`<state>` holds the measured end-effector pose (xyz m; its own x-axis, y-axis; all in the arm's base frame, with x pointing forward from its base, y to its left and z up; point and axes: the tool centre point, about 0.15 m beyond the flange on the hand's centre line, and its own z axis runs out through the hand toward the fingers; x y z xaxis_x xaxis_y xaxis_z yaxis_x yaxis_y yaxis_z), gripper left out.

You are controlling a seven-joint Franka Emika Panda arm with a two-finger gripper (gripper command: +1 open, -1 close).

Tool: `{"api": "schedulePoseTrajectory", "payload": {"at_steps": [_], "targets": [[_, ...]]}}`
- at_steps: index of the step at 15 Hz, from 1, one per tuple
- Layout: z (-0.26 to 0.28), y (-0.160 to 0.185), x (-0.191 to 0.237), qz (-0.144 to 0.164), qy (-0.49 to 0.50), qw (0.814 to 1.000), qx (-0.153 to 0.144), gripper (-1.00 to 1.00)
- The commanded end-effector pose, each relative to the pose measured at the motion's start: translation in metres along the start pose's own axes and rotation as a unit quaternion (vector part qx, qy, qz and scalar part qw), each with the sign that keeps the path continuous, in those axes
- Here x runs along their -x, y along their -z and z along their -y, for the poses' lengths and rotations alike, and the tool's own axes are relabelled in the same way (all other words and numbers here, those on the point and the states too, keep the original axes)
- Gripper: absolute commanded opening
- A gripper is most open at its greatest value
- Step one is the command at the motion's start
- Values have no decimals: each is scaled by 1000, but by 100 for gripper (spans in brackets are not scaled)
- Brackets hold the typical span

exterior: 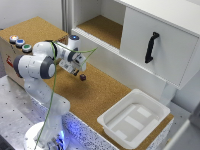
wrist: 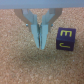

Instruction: Push the purple block to the right

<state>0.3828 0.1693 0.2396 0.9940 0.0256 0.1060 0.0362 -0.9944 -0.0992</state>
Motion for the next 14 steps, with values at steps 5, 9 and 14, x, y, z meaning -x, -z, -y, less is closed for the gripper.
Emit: {"api": "schedulePoseTrajectory", "payload": {"at_steps": [5, 9, 14], "targets": [[-29, -35, -46, 18, 1, 999, 42, -100], [-57, -38, -51, 20, -8, 999, 41, -100], [-88, -25, -55, 20, -18, 999, 45, -100]]}}
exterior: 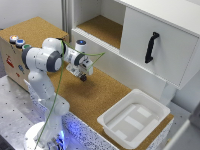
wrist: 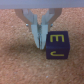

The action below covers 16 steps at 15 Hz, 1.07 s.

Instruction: Push the purple block to the right

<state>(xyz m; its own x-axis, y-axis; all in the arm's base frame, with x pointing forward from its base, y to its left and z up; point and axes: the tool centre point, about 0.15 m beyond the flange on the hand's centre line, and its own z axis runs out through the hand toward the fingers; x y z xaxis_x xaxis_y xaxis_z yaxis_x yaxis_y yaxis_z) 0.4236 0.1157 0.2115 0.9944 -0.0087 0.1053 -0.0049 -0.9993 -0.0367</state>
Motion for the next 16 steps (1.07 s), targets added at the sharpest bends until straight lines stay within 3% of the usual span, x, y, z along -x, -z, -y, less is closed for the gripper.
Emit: {"api": "schedulePoseTrajectory", "payload": {"at_steps": [1, 8, 16], "targets": [[-39, 1, -17, 22, -7, 1000, 14, -100], [-86, 3, 14, 38, -50, 998, 13, -100], [-132, 16, 27, 37, -74, 995, 58, -100]]}}
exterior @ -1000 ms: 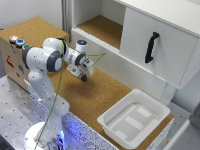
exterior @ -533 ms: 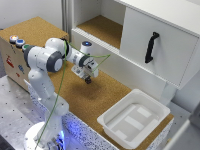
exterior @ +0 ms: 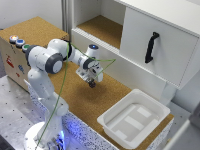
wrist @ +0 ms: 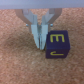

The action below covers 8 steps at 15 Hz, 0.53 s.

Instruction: Push the purple block to the right

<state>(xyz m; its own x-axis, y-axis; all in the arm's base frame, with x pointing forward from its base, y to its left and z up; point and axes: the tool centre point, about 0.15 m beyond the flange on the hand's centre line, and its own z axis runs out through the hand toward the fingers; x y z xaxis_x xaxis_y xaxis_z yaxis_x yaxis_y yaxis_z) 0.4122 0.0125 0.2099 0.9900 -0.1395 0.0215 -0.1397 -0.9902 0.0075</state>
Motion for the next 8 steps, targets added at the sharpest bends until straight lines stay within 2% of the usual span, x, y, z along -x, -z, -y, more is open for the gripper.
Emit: {"api": "schedulePoseTrajectory", "payload": {"at_steps": [1, 5, 7, 8], "targets": [[-36, 11, 14, -6, -16, 999, 33, -100], [-39, 19, 18, -8, -3, 1000, 27, -100], [-33, 34, 25, -22, 39, 999, 1, -100], [-33, 34, 25, -22, 39, 999, 1, -100]]}}
